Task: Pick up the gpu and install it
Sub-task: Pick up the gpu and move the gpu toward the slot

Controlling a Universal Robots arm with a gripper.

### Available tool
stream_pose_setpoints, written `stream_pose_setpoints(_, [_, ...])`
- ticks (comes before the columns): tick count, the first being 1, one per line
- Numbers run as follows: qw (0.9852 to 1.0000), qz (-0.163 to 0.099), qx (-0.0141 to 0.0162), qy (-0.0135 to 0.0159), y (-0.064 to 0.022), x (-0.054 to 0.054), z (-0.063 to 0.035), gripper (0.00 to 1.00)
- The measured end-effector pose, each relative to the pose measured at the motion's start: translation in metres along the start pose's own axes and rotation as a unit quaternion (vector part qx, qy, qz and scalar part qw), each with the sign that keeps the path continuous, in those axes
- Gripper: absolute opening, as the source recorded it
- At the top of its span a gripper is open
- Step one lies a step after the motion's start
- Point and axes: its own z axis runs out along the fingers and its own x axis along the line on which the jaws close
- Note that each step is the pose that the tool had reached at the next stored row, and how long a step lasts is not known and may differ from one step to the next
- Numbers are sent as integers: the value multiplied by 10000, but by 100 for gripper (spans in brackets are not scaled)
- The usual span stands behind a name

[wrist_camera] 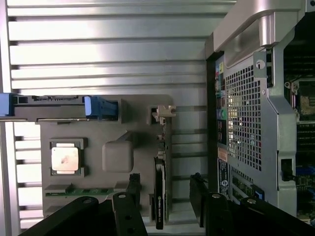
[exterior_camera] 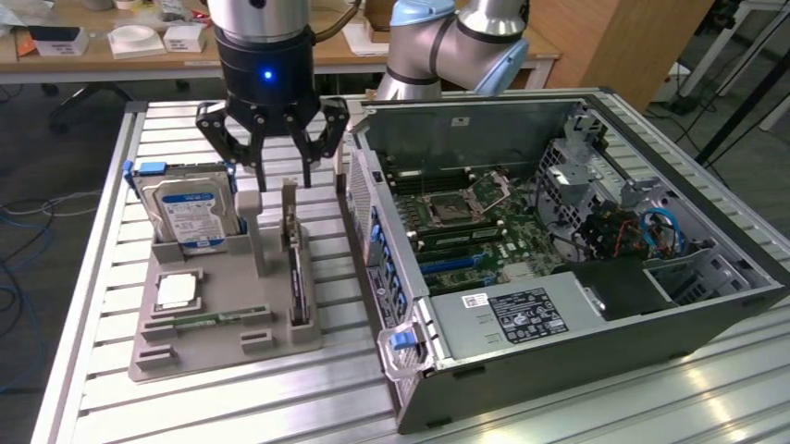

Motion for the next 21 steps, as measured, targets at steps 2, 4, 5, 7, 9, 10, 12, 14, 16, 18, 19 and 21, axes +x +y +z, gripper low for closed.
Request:
stream_pose_setpoints(2, [10000,0,-1,-1,-13,-1,6,53])
stream_pose_setpoints(4, [10000,0,0,0,-31,-2,10,53])
stream_pose_setpoints(5, [10000,1,-1,0,-40,-2,12,53])
stream_pose_setpoints(7, [10000,0,0,0,-58,-3,16,53])
stream_pose_setpoints(9, [10000,0,0,0,-74,-4,21,53])
stream_pose_setpoints(10, [10000,0,0,0,-82,-4,22,53])
stream_pose_setpoints(12, [10000,0,1,-1,-98,-5,27,53])
stream_pose_setpoints(14, [10000,0,2,-1,-114,-6,31,53])
stream_pose_setpoints(16, [10000,0,3,-1,-128,-7,35,53])
stream_pose_setpoints(18, [10000,0,3,-1,-141,-8,38,53])
stream_pose_setpoints(19, [10000,0,4,-1,-146,-8,40,53])
stream_pose_setpoints(21, [10000,0,5,-1,-156,-8,44,53])
